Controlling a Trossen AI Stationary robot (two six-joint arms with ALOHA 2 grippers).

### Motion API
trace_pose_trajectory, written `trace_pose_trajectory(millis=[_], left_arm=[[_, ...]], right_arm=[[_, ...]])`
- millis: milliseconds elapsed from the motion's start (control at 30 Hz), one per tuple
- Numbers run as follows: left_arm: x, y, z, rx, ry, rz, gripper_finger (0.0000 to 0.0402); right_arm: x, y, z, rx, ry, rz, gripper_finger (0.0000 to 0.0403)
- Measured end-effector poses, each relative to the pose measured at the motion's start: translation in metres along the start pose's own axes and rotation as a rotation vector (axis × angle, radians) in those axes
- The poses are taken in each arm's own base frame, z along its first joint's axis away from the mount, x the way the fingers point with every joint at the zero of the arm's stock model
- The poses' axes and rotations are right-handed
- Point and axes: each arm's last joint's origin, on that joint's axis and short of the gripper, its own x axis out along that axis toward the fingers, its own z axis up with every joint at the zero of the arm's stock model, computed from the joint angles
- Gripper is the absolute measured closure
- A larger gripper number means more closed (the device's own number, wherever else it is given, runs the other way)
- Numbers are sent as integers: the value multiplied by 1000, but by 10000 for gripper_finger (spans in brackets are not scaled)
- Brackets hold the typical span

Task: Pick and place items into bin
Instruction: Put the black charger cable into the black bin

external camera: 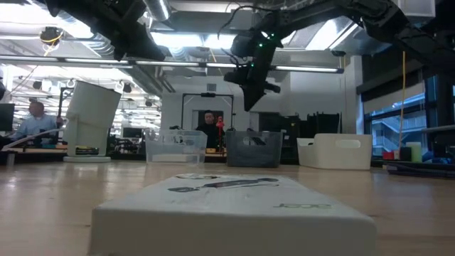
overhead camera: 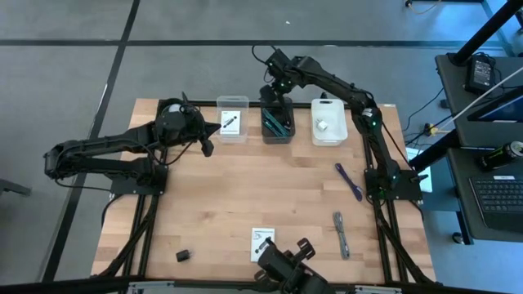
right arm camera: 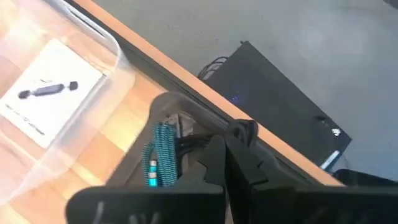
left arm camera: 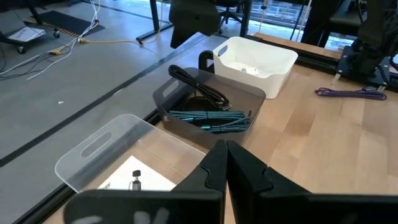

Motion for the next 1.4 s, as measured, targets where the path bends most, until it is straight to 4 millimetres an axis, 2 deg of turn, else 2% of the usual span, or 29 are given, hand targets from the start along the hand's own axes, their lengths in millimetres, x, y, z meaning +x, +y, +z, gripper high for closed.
trace_pose_trajectory(millis=[100,233,467,633,1200,1400], left_arm=[[0,0,0,0,0,0,400],[0,0,0,0,0,0,400],[0,0,0,-2,0,-1,400],[0,0,0,-2,1,-6,400],[0,0,0,-2,2,-8,400],[0,0,0,-16,2,-8,400]], right_arm=[[0,-1,-1,18,10,-4,389],[4,-1,-3,31,32,-11,354],[27,4,-12,33,118,-35,278],[39,12,-17,13,136,-63,254],[73,12,-30,9,241,-141,289],[73,13,-30,-18,243,-136,351]])
